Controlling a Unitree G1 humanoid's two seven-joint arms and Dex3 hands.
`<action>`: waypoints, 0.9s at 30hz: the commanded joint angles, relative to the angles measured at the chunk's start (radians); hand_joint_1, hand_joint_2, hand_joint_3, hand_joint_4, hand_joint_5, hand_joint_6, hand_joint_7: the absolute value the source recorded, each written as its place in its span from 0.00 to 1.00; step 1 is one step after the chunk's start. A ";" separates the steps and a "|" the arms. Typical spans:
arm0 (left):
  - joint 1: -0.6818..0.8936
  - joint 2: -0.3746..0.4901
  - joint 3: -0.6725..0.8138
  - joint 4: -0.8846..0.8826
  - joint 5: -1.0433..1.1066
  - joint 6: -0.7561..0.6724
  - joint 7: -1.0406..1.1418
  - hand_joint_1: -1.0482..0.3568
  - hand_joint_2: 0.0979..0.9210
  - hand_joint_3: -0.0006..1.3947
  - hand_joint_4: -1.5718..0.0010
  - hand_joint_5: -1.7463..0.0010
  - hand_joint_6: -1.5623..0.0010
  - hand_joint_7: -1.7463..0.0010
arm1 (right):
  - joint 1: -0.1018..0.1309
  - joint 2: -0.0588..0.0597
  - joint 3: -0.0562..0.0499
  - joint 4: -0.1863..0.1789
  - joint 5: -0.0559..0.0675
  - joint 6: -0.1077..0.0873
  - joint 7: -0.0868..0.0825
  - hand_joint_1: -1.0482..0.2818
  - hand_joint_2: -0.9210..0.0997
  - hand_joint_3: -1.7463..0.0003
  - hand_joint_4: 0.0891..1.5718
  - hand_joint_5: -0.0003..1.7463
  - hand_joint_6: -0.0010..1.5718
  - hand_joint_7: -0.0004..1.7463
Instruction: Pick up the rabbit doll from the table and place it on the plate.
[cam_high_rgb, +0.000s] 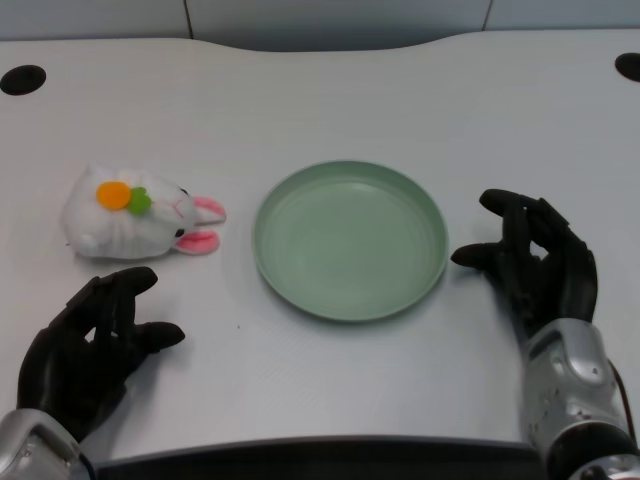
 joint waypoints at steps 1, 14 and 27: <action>0.009 -0.002 0.000 0.011 0.004 0.006 0.000 0.45 1.00 0.39 0.82 0.02 0.76 0.29 | 0.006 0.001 0.001 -0.009 0.001 0.004 0.001 0.49 0.00 0.75 0.46 0.74 0.43 0.56; 0.009 -0.003 0.002 0.003 0.001 0.018 0.012 0.45 1.00 0.39 0.81 0.02 0.75 0.29 | 0.008 0.007 0.002 -0.018 0.005 0.005 -0.006 0.49 0.00 0.76 0.47 0.74 0.43 0.56; -0.008 0.022 0.004 -0.017 0.026 -0.068 -0.015 0.45 1.00 0.39 0.81 0.02 0.73 0.29 | 0.003 0.007 0.001 -0.007 0.009 0.002 0.003 0.48 0.00 0.77 0.48 0.74 0.44 0.55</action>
